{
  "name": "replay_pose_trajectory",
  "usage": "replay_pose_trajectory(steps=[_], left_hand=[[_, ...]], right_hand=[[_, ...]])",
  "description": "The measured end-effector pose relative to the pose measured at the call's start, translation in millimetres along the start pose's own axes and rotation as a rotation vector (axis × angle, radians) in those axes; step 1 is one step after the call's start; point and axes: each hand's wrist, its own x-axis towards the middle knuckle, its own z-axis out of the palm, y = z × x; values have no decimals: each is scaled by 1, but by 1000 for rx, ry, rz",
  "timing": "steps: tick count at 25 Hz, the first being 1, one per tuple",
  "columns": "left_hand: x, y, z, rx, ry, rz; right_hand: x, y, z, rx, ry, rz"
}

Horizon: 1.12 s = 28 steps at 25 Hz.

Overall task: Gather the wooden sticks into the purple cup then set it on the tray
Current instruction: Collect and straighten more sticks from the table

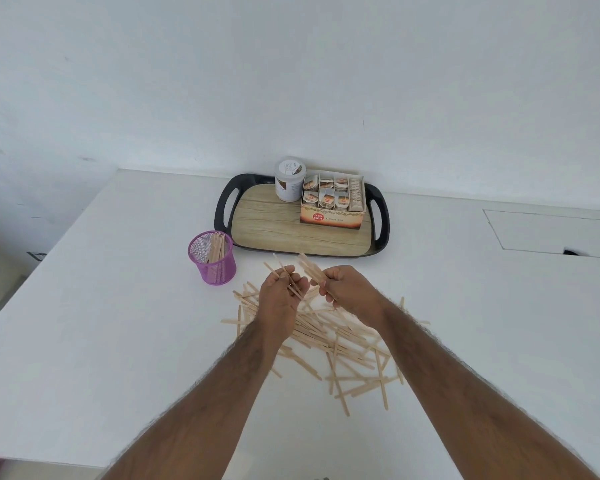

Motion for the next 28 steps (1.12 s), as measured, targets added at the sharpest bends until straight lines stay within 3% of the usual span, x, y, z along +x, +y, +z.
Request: replay_pose_trajectory(steps=[3,9,13,19,28], left_hand=[[-8,-3,8,-14,2,-53],[-29,-7,35,-60,-80,-150],[-39,0,41,-136,-121,-254],[-43,0,40,-83,-23,-278],[-46,-4,36,-185,-70,-300]], right_hand=[[2,-7,6,-175,181,-65],[-3,-9,37,-633,344,-273],[-4,-8,44,-779,417,-294],[-7,-6,44,-953,290,-323],[-7,-7,41,-1007,179,-312]])
